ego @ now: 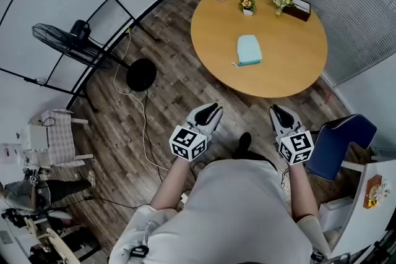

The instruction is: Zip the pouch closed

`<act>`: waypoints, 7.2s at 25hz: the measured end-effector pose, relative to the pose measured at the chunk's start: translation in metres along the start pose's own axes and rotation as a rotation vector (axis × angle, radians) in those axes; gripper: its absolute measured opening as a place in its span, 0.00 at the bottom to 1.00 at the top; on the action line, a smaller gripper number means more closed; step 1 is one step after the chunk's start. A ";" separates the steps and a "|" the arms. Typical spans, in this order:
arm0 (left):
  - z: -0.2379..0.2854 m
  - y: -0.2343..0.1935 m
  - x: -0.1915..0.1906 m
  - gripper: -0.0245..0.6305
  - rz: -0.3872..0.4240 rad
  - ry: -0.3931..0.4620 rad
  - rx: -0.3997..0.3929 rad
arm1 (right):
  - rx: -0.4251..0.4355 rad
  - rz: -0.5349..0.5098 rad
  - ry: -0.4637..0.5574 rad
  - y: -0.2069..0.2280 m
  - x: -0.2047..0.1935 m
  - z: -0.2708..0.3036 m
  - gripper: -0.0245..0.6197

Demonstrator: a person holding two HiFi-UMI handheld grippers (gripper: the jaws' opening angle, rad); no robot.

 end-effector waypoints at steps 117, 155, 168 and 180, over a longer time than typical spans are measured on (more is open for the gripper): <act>0.390 -0.286 -0.201 0.07 0.324 -0.853 -0.387 | -0.044 0.133 -0.705 0.252 -0.249 0.370 0.04; 0.293 -0.212 -0.023 0.13 0.009 -0.395 0.055 | 0.000 -0.017 -0.359 0.247 -0.050 0.261 0.09; 0.202 -0.204 0.078 0.07 0.076 -0.193 -0.086 | -0.183 0.067 -0.117 0.175 0.053 0.200 0.05; 0.170 -0.209 0.138 0.07 0.152 -0.087 -0.193 | -0.300 0.067 0.041 0.139 0.117 0.165 0.04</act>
Point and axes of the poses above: the fingertips, and each gripper's own axes: z forward along the fingers, y to its right, x out of its top, the point moved 3 cm from there along -z, backward along the fingers
